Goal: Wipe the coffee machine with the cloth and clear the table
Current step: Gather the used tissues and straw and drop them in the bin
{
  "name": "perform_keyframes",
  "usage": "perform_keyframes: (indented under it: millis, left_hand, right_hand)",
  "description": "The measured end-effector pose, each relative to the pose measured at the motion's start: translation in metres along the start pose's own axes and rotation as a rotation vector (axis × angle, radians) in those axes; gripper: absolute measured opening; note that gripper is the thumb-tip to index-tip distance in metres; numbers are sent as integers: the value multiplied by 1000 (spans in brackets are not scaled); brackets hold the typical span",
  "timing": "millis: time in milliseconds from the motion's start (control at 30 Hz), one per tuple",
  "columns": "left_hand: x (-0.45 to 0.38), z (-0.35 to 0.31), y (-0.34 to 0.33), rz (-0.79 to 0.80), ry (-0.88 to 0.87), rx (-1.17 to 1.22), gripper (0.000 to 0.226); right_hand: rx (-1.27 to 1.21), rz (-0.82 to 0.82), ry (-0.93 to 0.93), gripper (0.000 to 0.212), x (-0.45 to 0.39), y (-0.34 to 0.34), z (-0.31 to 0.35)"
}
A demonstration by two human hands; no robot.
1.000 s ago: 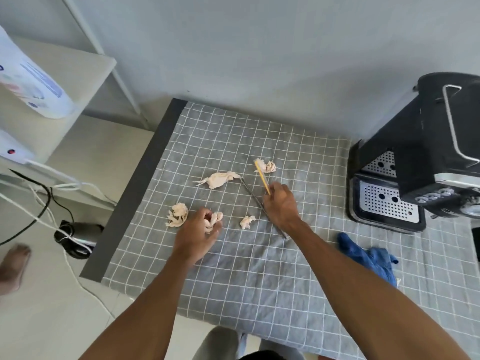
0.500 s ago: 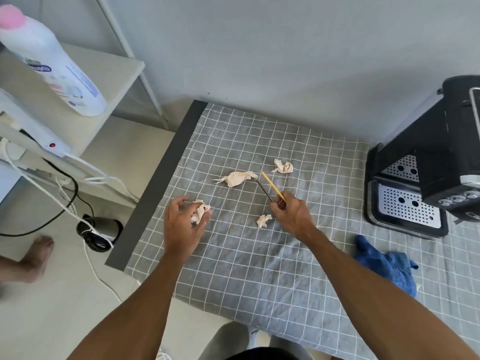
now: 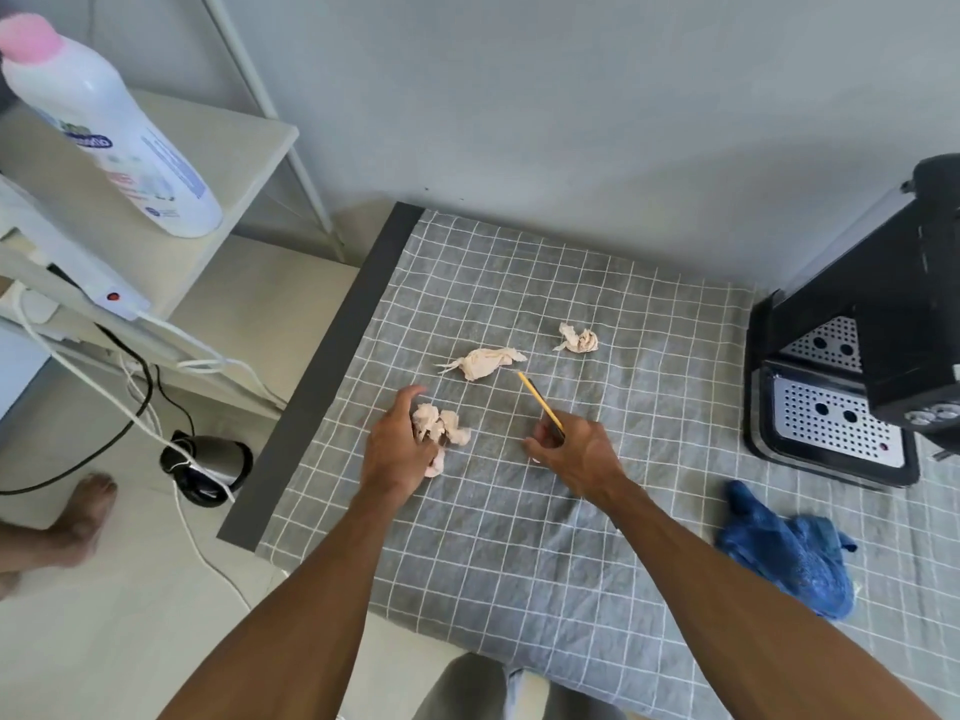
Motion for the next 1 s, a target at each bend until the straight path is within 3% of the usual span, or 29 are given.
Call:
perform_keyframes:
  millis: [100, 200, 333, 467, 633, 800, 1000]
  left_hand:
    - [-6, -22, -7, -44, 4, 162, 72]
    - [-26, -46, -14, -73, -3, 261, 68]
    - [-52, -70, -29, -67, -150, 73, 52]
    - [-66, -73, -48, 86, -103, -205, 61]
    - [-69, -81, -56, 97, -92, -268, 54]
    - [-69, -76, -55, 66, -82, -74, 42]
    - [-56, -74, -44, 40, -10, 185, 50]
  right_hand:
    - [-112, -89, -33, 13, -15, 15, 7]
    - [-329, -215, -111, 26, -41, 42, 16]
    - [-452, -288, -135, 38, -78, 66, 14]
    - [-318, -244, -121, 34, -98, 65, 5]
    - [-69, -156, -108, 26, -104, 47, -5]
    - [-120, -105, -21, 23, -85, 34, 14]
    - [-258, -116, 25, 25, -56, 33, 29]
Point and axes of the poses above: each hand's wrist, its own x-axis away from the middle knuckle, its own y-axis out of the back of the hand, z = x × y, the point moved 4 cm from there along -x, towards the middle knuckle, and after that the axes turned 10 degrees about -z, right-handed, at the moved point
